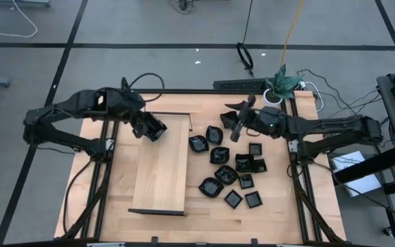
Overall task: Pick & Place Mini shaped plates
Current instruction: Stack the distorted square plate on top of the distorted square plate on the shelf
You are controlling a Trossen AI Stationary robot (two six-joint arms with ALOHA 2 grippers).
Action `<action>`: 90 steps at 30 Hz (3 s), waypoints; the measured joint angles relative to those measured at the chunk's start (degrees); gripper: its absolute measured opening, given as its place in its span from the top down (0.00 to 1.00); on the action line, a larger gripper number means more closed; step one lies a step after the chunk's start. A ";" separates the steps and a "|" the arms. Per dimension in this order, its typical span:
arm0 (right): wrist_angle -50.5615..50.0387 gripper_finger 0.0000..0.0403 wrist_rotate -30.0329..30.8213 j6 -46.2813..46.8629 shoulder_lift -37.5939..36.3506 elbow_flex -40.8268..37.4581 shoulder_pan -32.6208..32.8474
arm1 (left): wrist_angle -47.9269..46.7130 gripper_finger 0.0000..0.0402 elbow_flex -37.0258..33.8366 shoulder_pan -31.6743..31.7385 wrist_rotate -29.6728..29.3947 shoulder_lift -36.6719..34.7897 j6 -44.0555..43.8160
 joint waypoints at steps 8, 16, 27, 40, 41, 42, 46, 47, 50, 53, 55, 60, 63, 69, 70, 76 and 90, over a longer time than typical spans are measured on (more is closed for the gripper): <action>-0.62 0.48 -0.15 -0.09 -0.58 0.00 0.55 | -2.36 0.98 0.00 3.23 2.91 5.81 0.67; -1.85 0.48 -0.11 -0.09 -0.56 0.00 0.52 | -3.26 0.97 -0.02 5.73 3.49 9.91 1.04; -1.91 0.48 -0.09 -0.11 -0.56 0.00 0.52 | -4.14 0.64 -0.04 5.71 4.81 8.56 1.66; -2.19 0.48 -0.09 -0.02 -0.54 0.00 0.52 | -1.58 0.41 0.57 3.37 -7.18 6.07 7.44; -2.21 0.48 -0.07 0.00 -0.54 0.00 0.52 | -1.10 0.42 0.57 3.13 -8.01 5.97 8.43; -2.23 0.48 -0.07 0.00 -0.54 0.00 0.52 | -0.28 0.43 0.57 2.85 -9.02 5.87 9.27; -2.39 0.48 -0.08 0.01 -0.54 0.00 0.52 | 3.25 0.50 0.57 2.12 -12.02 5.88 10.04; -2.42 0.48 -0.07 0.02 -0.54 0.00 0.52 | 3.33 0.52 0.57 2.04 -11.92 6.04 10.03; -2.59 0.48 -0.08 0.05 -0.54 0.00 0.52 | 3.11 0.57 0.47 2.06 -10.17 6.55 9.89; -2.63 0.48 -0.07 0.05 -0.54 0.00 0.52 | 3.06 0.60 -0.59 2.06 -10.03 6.92 9.77; -2.63 0.48 -0.07 0.05 -0.54 -0.02 0.52 | 3.04 0.62 -1.47 2.10 -9.32 7.30 9.20; -2.63 0.48 -0.07 0.05 -0.54 -0.04 0.52 | 3.89 0.65 -4.50 2.08 -8.01 7.16 8.75; -2.61 0.48 -0.07 0.06 -0.54 -0.04 0.52 | 4.50 0.67 -4.71 2.10 -8.32 7.39 9.66; -2.59 0.48 0.08 0.07 -0.54 -0.04 0.52 | 4.62 0.70 -0.94 1.94 -10.58 6.52 10.69; -2.71 0.48 0.20 0.07 -0.54 -0.04 0.49 | 4.95 0.70 0.15 1.78 -10.40 6.23 11.00; -2.50 0.48 3.24 1.75 -0.54 -2.89 0.07 | 17.36 0.70 1.05 -0.09 -5.20 -1.12 13.95; -14.81 0.48 7.31 18.32 -0.54 -6.62 -5.47 | 48.89 0.75 -29.47 -4.00 3.09 -28.74 22.50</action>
